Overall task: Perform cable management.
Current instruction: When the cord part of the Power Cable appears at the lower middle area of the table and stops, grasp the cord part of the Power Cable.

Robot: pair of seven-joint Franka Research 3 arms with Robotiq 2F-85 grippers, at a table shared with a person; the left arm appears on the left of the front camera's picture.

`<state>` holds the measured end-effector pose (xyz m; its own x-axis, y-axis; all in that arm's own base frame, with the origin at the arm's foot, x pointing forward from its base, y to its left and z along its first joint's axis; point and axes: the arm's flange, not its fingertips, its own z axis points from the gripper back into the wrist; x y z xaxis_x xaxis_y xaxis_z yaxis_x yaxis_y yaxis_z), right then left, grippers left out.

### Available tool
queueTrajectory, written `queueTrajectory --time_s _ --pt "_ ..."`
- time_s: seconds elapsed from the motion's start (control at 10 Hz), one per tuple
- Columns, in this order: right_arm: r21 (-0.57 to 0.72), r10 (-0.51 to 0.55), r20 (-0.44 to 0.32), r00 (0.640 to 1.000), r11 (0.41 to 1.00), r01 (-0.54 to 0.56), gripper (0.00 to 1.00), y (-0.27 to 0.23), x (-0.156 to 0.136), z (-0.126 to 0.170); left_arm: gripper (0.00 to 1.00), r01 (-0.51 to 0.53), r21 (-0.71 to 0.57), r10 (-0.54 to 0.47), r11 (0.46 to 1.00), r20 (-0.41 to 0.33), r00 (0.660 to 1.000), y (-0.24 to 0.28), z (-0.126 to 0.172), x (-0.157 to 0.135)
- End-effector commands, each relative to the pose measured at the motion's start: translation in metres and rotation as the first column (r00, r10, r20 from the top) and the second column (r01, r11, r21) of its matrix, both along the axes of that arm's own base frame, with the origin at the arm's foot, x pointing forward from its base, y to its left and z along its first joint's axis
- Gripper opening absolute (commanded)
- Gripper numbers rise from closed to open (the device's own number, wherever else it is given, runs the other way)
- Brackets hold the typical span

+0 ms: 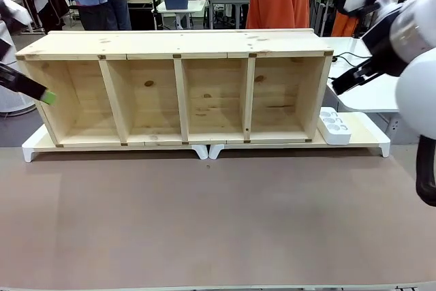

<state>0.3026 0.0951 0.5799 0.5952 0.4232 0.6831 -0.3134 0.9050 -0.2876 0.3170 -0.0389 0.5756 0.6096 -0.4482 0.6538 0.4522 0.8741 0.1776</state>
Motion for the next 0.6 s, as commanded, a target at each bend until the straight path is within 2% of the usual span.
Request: queueTrajectory --time_s 0.0,0.4,0.5 --pt "0.022 -0.046 0.019 0.999 0.999 0.046 1.00 -0.027 -0.071 -0.067 1.00 0.009 0.009 -0.010 1.000 0.026 1.000 0.025 -0.082 -0.085" --pt "0.071 -0.051 0.036 0.998 0.996 0.048 1.00 -0.023 -0.078 -0.068 1.00 0.050 0.001 -0.050 0.999 0.006 0.999 0.022 -0.091 -0.084" --pt "0.028 -0.046 0.028 0.999 0.999 0.045 1.00 -0.010 -0.032 0.024 1.00 0.014 -0.016 -0.014 1.000 -0.002 1.000 0.026 0.017 -0.028"
